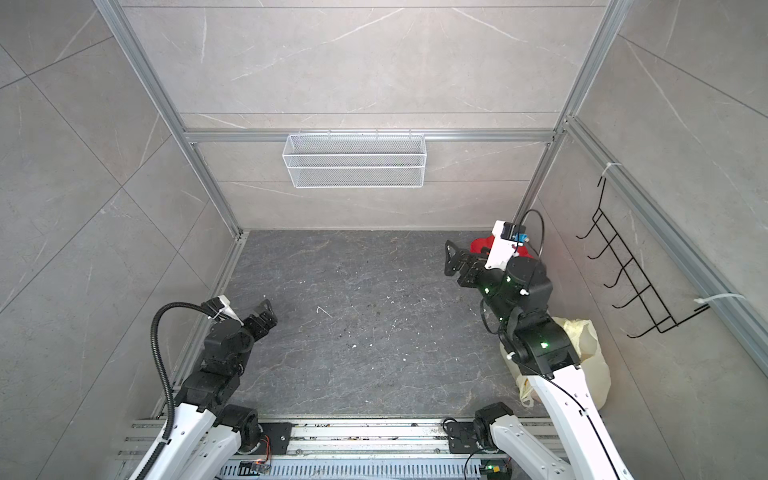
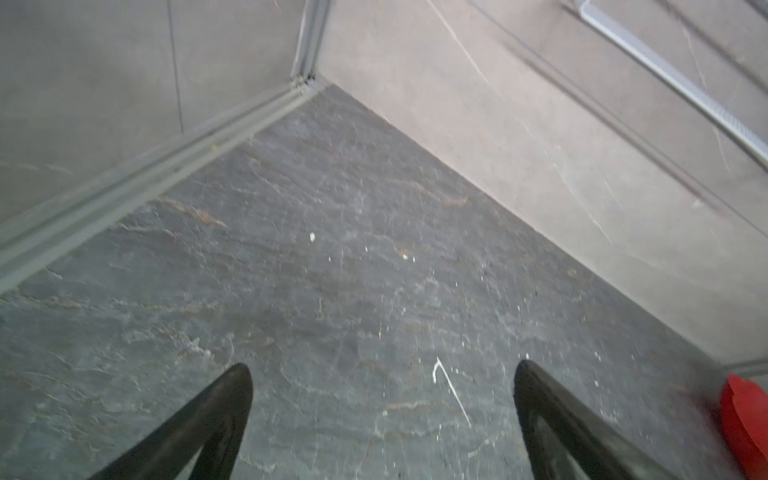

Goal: Take the fake fruits out of the plastic bag
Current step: 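Reach the right gripper to the yellow plastic bag and grasp its handles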

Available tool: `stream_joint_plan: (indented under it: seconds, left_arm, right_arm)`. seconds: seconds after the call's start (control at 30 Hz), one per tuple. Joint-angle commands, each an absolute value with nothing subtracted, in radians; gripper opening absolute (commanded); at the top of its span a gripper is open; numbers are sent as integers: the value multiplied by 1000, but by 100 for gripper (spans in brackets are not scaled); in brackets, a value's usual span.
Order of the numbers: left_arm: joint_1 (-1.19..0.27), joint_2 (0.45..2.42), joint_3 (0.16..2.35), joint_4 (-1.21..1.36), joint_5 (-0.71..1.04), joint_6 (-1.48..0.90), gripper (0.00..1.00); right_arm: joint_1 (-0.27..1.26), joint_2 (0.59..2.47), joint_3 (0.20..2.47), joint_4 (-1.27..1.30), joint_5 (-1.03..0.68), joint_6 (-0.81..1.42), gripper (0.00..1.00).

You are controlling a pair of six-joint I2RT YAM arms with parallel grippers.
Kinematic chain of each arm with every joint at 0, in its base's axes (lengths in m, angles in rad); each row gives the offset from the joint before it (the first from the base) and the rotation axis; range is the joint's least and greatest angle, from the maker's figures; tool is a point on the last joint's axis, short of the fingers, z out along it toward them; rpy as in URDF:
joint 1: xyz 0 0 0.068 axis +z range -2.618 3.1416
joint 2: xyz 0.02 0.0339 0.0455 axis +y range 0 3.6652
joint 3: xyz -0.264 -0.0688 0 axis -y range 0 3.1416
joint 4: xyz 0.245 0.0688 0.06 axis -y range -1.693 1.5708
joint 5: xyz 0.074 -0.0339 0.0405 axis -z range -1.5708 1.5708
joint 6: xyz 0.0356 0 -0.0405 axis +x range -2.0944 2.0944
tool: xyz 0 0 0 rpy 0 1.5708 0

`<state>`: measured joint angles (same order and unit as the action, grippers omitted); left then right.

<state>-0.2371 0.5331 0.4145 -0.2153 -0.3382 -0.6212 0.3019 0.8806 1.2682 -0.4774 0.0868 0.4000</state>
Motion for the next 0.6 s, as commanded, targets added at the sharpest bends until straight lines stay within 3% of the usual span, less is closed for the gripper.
stream_joint_plan:
  seconds: [0.0, 0.23, 0.43, 0.57]
  left_arm:
    - [-239, 541, 400, -232, -231, -595, 100]
    - [-241, 675, 421, -243, -224, -566, 100]
    - [-241, 729, 425, -233, -198, -570, 100]
    - [-241, 725, 420, -233, -198, -572, 100]
  right_arm:
    - [304, 891, 1387, -848, 207, 422, 100]
    - [303, 1051, 1812, -1575, 657, 626, 100]
    - [303, 1024, 1887, -1761, 820, 766, 100]
    - [296, 1008, 1840, -1763, 797, 793, 99]
